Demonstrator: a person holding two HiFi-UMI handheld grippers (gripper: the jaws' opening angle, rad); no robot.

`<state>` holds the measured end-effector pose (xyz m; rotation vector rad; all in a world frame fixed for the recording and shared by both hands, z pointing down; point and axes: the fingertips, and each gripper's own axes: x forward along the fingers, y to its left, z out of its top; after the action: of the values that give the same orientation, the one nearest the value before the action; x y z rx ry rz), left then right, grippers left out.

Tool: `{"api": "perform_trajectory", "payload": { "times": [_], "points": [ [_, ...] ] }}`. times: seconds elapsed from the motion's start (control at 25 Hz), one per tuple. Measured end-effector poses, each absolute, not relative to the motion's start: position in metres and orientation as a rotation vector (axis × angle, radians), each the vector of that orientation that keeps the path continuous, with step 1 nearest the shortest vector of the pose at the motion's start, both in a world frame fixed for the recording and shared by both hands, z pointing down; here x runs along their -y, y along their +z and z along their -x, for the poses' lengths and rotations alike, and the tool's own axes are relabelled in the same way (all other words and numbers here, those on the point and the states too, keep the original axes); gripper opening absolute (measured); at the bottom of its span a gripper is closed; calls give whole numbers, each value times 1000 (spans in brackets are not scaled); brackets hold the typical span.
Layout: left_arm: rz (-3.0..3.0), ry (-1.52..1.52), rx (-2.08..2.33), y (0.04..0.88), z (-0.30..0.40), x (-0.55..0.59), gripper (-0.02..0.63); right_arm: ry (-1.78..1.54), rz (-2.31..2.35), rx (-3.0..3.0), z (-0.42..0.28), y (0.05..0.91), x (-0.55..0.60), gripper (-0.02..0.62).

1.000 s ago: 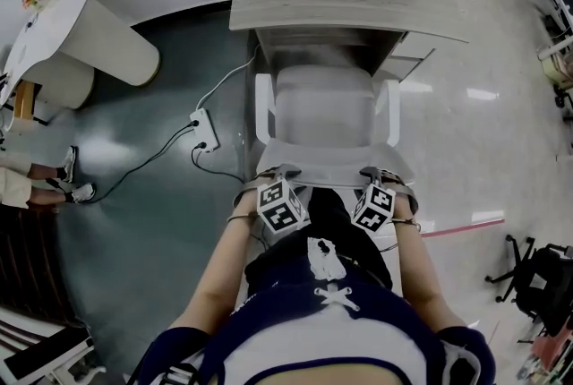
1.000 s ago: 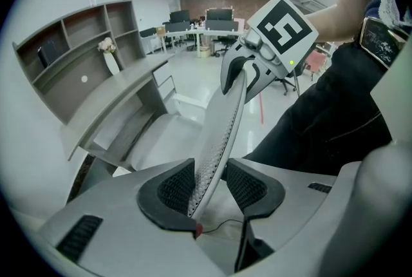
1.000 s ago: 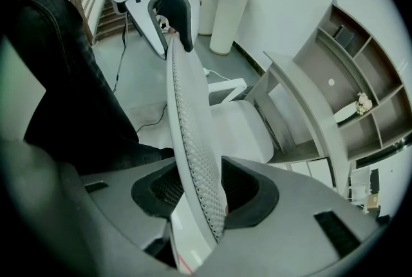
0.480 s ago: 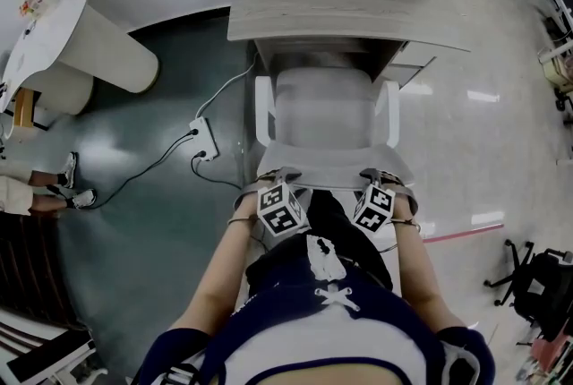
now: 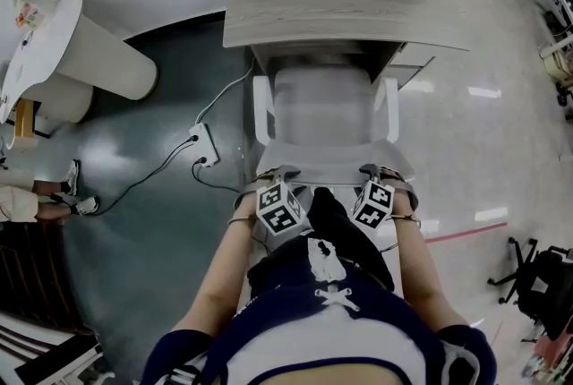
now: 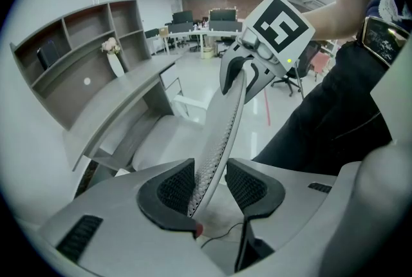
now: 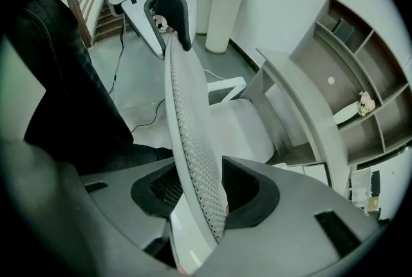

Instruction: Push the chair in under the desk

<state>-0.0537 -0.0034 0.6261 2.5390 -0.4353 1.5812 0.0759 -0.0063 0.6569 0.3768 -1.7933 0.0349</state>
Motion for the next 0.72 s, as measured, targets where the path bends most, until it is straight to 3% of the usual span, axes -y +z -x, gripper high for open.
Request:
{"api": "perform_trajectory", "payload": {
  "times": [0.72],
  "points": [
    [-2556,1585,450,623,47,44,166,58,-389,1794,-80,653,47,147]
  ]
}}
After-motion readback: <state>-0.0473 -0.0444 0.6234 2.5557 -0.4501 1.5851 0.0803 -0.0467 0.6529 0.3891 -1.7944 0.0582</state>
